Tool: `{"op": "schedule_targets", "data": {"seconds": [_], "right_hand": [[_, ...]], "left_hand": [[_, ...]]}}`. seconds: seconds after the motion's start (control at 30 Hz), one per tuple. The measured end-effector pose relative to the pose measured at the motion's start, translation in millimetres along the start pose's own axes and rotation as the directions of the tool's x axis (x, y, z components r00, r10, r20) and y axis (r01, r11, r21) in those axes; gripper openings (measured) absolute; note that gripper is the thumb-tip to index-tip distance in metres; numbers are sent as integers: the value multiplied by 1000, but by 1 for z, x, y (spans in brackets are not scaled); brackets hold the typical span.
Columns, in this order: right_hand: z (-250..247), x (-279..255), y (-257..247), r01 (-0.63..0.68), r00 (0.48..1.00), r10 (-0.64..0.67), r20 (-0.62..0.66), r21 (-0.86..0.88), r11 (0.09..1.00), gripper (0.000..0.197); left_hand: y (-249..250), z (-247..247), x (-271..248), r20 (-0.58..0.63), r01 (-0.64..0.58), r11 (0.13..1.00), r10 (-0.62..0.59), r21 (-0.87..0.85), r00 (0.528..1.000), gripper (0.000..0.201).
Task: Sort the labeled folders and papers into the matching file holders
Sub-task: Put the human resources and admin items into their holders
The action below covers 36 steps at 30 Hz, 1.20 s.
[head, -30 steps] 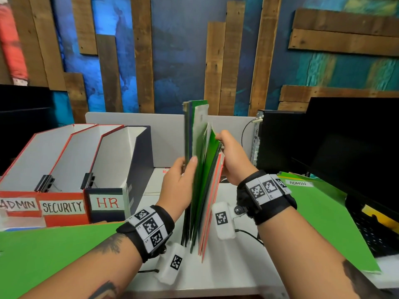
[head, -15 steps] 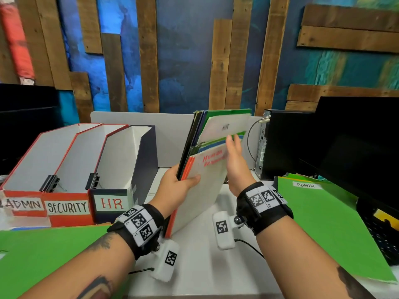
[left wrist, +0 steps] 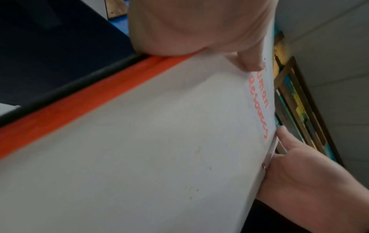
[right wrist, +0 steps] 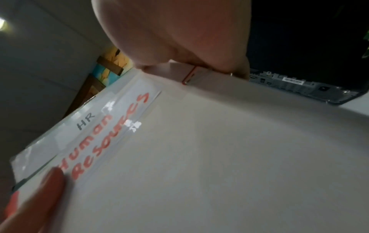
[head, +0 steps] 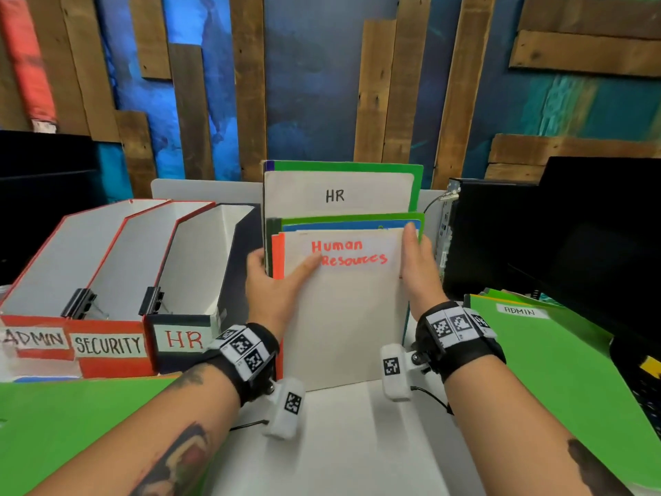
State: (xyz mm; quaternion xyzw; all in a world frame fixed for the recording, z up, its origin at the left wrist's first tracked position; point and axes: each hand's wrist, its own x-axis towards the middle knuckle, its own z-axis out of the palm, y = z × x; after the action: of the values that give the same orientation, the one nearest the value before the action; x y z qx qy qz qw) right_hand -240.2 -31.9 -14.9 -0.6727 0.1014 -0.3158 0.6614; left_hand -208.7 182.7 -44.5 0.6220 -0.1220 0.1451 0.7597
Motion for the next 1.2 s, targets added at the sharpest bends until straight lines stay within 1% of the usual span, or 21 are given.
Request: {"op": "schedule_targets", "data": {"seconds": [0.03, 0.07, 0.13, 0.2, 0.27, 0.33, 0.37, 0.43, 0.5, 0.63, 0.73, 0.8, 0.83, 0.87, 0.9, 0.93, 0.97, 1.03, 1.07, 1.1, 1.2], "right_hand": [[1, 0, 5, 5, 1000, -5, -1, -41, 999, 53], [3, -3, 7, 0, 1000, -1, -13, -65, 998, 47], [3, -5, 15, -17, 999, 15, -36, -60, 998, 36], [0, -6, 18, -11, 998, 9, -63, -34, 999, 40], [-3, -6, 19, -3, 994, 0, -112, -29, 1000, 48], [-6, -7, 18, -22, 994, 20, -108, -12, 1000, 32], [-6, -8, 19, -32, 996, 30, -86, -14, 999, 33], [-4, -7, 21, -16, 999, 16, -49, -6, 1000, 51], [-2, -5, 25, -9, 996, 9, -85, -1, 1000, 62], [4, -4, 18, 6, 997, 1, -76, 99, 995, 54], [13, -4, -5, 164, 986, -159, -40, 169, 972, 43], [24, -3, -21, 242, 970, -241, -24, 161, 957, 51], [31, -1, -25, 250, 968, -246, -41, 140, 958, 64], [41, 0, -27, 215, 976, -209, -62, 108, 971, 83], [49, 2, -24, 124, 989, -119, -86, 61, 990, 101], [57, 2, -19, 5, 995, -1, -100, 43, 999, 115], [66, 0, -12, -116, 990, 120, -71, 57, 992, 123], [87, -5, 3, -299, 951, 274, 144, 208, 931, 126], [101, -8, 10, -354, 925, 283, 252, 308, 883, 124], [114, -12, 12, -382, 911, 269, 312, 393, 836, 119], [151, -25, 4, -379, 911, 194, 365, 549, 745, 105]], "left_hand": [[-3, 2, 2, -41, -8, 999, 9, 31, 999, 77], [-6, 3, 3, -33, -2, 999, 3, 39, 999, 77], [-8, 4, 2, 63, 15, 1000, -16, 11, 998, 68], [-9, 6, -3, 155, 6, 1000, -2, -25, 988, 60], [-11, 7, -7, 203, -3, 999, 10, -34, 979, 56], [-16, 8, -9, 212, 36, 999, -28, -34, 977, 55], [-18, 8, -9, 217, 61, 998, -53, -30, 975, 54], [-23, 7, -10, 247, 106, 994, -100, -11, 964, 52], [-24, 5, -12, 266, 153, 988, -152, 16, 952, 49], [-17, 4, -22, 191, 121, 992, -112, -36, 975, 33], [5, -1, -27, 132, 50, 991, -33, -124, 991, 24], [24, -5, -21, 104, -5, 987, 22, -163, 994, 19], [34, -8, -17, 80, -32, 983, 48, -183, 996, 19], [45, -12, -13, 45, -61, 977, 72, -203, 996, 21], [54, -17, -9, 6, -90, 970, 93, -226, 996, 22], [62, -22, -5, -31, -119, 960, 115, -253, 993, 20], [69, -28, -1, -64, -142, 950, 129, -278, 990, 16], [80, -42, 5, -129, -166, 934, 131, -318, 983, 15], [84, -51, 7, -156, -170, 926, 123, -337, 980, 21], [86, -60, 9, -168, -166, 922, 112, -351, 979, 29], [83, -88, 11, -139, -119, 923, 72, -366, 988, 41]]}}
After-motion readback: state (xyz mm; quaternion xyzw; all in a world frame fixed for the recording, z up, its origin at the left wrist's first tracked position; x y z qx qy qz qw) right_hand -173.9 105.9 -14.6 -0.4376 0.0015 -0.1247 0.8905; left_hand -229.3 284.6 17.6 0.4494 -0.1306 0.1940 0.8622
